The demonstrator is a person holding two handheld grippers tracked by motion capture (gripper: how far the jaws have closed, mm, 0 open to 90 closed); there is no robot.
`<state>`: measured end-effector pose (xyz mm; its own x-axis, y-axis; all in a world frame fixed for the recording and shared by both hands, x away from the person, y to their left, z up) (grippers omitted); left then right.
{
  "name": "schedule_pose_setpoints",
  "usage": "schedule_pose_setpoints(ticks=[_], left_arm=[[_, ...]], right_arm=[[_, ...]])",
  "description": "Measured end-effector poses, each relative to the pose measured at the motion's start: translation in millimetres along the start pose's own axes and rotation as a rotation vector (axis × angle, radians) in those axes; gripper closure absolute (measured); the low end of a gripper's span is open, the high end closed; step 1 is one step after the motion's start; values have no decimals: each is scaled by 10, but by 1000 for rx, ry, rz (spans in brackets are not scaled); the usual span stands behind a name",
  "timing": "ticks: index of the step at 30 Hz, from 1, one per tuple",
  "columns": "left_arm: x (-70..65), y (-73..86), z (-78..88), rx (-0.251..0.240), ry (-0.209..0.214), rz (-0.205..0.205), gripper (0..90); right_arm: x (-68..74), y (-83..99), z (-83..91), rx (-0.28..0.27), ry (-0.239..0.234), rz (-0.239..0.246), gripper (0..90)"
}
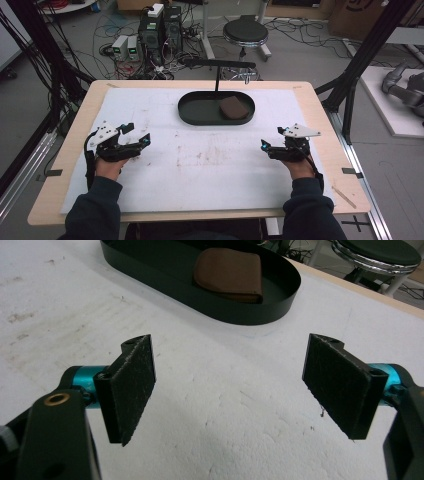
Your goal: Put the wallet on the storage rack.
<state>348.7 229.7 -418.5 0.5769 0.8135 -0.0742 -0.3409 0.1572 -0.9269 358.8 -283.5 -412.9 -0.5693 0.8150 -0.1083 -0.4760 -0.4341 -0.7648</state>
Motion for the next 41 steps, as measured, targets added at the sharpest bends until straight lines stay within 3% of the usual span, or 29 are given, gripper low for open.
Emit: schedule_pose_setpoints(ticks=[12, 41], left_arm=[[-18, 2, 1, 0, 3, -5, 214], [-10, 14, -1, 8, 0, -6, 214]], right_arm=[[-12, 52, 0, 2, 7, -29, 216], [-22, 52, -9, 6, 19, -34, 216]])
Point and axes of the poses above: each handheld gripper's, and its own axes: z roughly backward along the jaws, y roughly out of its underside, x roughly to its left, the point moved 2 cm from there along -z, roughly forward along the jaws, and after that the axes turned 9 degrees about x, right-handed, at the moved point
